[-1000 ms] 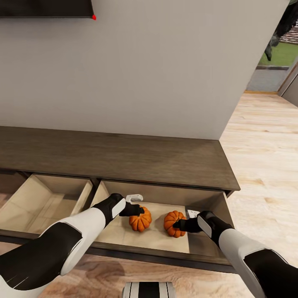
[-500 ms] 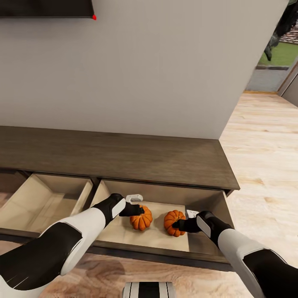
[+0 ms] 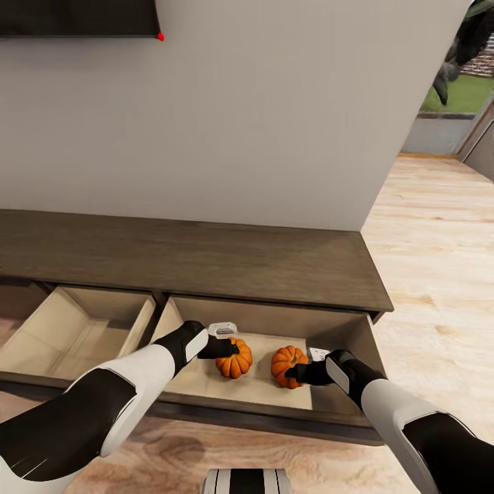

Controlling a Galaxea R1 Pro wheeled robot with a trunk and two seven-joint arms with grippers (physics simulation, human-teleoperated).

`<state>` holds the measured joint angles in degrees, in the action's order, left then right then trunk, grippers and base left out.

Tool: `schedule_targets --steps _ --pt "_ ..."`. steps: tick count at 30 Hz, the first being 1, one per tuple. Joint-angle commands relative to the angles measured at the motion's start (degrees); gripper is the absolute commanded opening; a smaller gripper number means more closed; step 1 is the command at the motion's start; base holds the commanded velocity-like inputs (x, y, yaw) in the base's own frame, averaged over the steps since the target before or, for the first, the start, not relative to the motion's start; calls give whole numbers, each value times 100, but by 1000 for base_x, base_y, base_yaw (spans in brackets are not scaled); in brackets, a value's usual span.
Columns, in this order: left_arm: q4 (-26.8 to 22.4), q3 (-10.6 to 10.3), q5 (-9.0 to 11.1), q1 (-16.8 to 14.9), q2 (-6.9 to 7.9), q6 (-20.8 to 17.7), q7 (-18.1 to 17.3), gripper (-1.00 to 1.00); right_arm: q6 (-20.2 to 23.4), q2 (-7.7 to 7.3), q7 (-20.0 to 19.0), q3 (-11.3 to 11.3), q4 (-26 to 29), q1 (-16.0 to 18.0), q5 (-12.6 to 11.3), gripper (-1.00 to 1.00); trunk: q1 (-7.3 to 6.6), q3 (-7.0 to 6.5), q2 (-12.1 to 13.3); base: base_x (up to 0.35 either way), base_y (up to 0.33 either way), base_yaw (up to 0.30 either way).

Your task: Place each of the two pumpkins and all three candles from the living room inside a cabinet in the living room (use any cabinet), then make sure every cabinet is closed, and position the cauldron so it is next to a table in the living room.

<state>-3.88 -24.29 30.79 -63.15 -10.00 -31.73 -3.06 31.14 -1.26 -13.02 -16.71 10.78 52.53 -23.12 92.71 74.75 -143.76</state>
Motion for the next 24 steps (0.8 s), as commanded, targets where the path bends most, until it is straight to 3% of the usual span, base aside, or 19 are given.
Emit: schedule_targets --steps 1,6,10,14,24 --pt "1 -50 32 -4 0 -15 -12 100 24 -6 -7 -43 9 1 -34 100 -3 -19 0 -1 0 0" --pt "-18 -50 32 -4 0 -97 2 100 56 -2 -7 -43 11 2 -34 100 -16 -129 7 0 0 0" --pt "-52 -56 32 -4 0 -511 18 100 76 44 -3 -37 12 3 -34 100 -26 -218 12 0 0 0" --pt "-55 -53 34 -4 0 -670 28 100 111 74 1 -30 12 0 -34 100 -37 -307 17 0 0 0" --pt "-51 -47 35 -4 0 -1079 39 100 731 74 -2 -1 19 3 -50 100 -62 -528 31 0 0 0"
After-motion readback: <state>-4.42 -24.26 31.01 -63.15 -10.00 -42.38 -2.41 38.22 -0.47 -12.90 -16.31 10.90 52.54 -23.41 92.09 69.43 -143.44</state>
